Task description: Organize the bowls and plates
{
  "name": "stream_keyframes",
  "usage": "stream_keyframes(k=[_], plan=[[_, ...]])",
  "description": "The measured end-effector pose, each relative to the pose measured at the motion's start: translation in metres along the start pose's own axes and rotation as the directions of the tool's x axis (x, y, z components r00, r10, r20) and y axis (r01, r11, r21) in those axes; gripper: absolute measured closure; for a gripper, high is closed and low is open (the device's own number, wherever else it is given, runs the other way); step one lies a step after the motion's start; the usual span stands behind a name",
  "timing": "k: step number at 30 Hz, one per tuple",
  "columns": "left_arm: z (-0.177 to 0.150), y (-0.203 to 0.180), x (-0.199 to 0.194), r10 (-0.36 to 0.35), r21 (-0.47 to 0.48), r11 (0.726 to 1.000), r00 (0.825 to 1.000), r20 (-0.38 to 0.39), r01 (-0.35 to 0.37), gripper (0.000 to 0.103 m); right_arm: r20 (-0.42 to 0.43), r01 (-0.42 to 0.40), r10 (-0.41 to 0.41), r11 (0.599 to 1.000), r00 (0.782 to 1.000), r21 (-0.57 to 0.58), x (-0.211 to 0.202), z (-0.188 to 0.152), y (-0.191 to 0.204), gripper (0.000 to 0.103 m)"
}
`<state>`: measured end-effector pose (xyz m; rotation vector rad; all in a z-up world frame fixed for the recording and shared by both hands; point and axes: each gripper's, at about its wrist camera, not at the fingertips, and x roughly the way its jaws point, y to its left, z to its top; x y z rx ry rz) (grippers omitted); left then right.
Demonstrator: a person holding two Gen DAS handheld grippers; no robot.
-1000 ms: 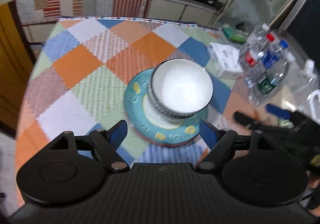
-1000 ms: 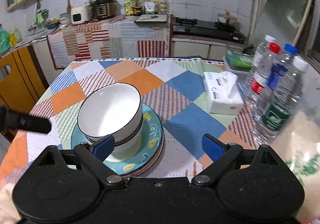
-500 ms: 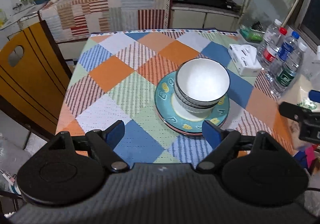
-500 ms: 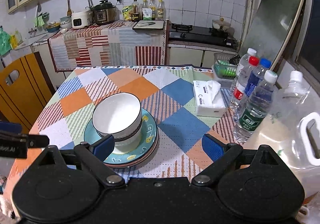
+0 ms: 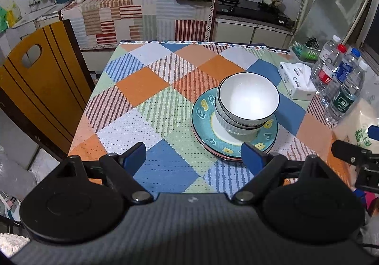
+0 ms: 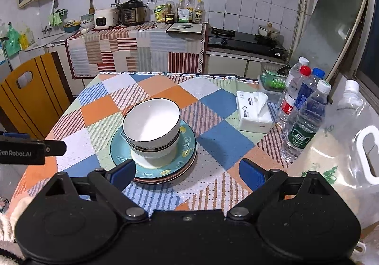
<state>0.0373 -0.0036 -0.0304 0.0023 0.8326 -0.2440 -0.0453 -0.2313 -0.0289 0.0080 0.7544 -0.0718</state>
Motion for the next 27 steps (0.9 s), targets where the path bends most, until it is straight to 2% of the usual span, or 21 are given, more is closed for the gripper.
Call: stream_keyframes(k=[10, 27], plan=[[-0.011, -0.010, -0.005, 0.045, 0.049, 0.998, 0.998, 0.036, -0.046, 0.016, 0.011, 0.023, -0.023, 1.000, 1.000, -0.006, -0.003, -0.012, 0.005, 0.007], [-0.017, -0.016, -0.013, 0.045, 0.079, 0.996, 0.997, 0.064, -0.050, 0.016, 0.010, 0.023, -0.023, 1.000, 1.000, -0.017, -0.007, -0.021, 0.017, 0.007]])
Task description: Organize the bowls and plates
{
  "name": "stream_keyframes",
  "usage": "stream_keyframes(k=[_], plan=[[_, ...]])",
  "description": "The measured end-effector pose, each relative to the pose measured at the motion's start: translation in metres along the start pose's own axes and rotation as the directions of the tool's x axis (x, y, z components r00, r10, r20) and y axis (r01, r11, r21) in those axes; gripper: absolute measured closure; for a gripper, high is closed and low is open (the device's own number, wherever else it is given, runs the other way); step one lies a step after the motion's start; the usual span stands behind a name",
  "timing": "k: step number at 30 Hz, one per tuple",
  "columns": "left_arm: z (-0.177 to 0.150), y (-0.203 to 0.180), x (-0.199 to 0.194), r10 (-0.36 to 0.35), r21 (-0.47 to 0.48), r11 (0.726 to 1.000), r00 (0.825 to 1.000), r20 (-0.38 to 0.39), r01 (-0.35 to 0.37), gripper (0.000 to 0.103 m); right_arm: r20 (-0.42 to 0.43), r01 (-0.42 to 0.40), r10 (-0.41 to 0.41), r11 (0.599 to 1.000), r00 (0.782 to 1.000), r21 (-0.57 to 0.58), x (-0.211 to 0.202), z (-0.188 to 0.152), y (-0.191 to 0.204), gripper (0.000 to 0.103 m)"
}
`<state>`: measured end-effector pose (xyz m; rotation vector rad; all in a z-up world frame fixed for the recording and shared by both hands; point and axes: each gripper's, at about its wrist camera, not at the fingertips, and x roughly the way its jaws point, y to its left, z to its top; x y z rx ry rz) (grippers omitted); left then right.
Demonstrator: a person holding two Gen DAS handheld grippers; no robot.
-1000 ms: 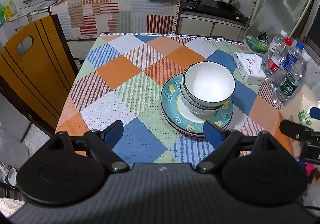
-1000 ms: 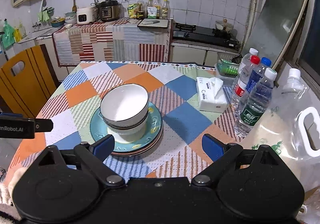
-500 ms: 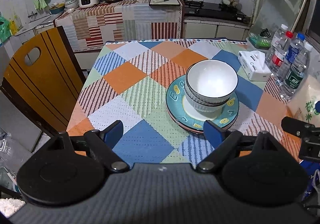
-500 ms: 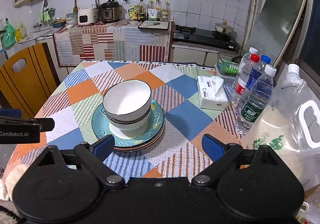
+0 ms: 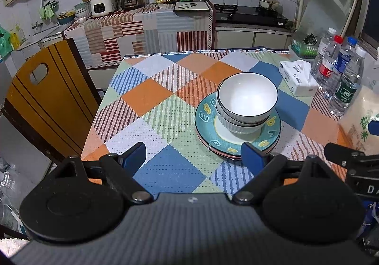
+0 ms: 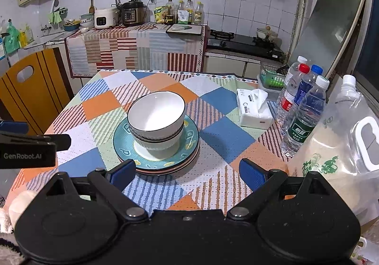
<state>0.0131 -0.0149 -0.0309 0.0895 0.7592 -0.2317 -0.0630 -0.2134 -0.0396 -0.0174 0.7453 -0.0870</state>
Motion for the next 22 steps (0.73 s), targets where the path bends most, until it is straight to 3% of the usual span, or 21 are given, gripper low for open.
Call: stream_keyframes(k=[22], plan=[[0.0014, -0.0067, 0.0006, -0.034, 0.005, 0.999, 0.999, 0.000, 0.034, 0.012, -0.046, -0.002, 0.002, 1.000, 0.999, 0.001, 0.0071, -0.0041, 0.0018, 0.007]])
